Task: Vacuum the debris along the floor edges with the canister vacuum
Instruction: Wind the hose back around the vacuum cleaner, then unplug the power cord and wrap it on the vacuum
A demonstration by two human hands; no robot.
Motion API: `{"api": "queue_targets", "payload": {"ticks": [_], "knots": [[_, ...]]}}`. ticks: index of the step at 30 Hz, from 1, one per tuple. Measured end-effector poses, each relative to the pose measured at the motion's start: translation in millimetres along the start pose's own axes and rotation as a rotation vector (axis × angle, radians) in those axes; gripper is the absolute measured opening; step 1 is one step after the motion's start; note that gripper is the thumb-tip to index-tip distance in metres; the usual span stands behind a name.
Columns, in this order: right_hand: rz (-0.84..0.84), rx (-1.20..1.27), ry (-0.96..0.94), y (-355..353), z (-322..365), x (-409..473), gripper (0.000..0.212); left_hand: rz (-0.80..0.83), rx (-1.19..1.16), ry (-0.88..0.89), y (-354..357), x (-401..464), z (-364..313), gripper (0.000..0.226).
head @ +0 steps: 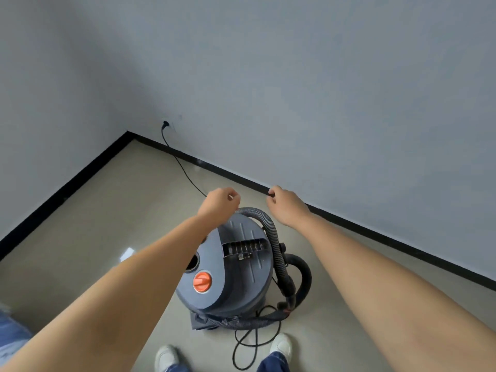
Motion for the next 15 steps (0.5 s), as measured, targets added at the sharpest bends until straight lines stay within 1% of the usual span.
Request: {"api": "queue_targets", "payload": {"ticks": [3,5,11,15], "knots": [[-0.124,-0.105,-0.082,4,49,-4,0.037,-0.064,0.052,0.027,-45,-18,31,0.026],[-0.150,-0.141,-0.118,18,88,-5,0.037,-0.077,0.076,0.030,-79,-30,62,0.027],[-0.113,-0.108,-0.152,88,230,15,0.039,-0.143,0.063,-0.036,-201,-56,178,0.024],[-0.070,-0.132,-0.151,121,306,32,0.036,-0.170,0.082,-0.079,-271,-64,230,0.020]]}}
Point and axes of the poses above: each hand's wrist, its own x-axis towards the middle knuckle, its own y-axis out of the palm, z = x × y, the point moved 3 cm from there along x, towards the middle knuckle, and after that the axes turned 2 degrees about -x, right-handed, at the moved point
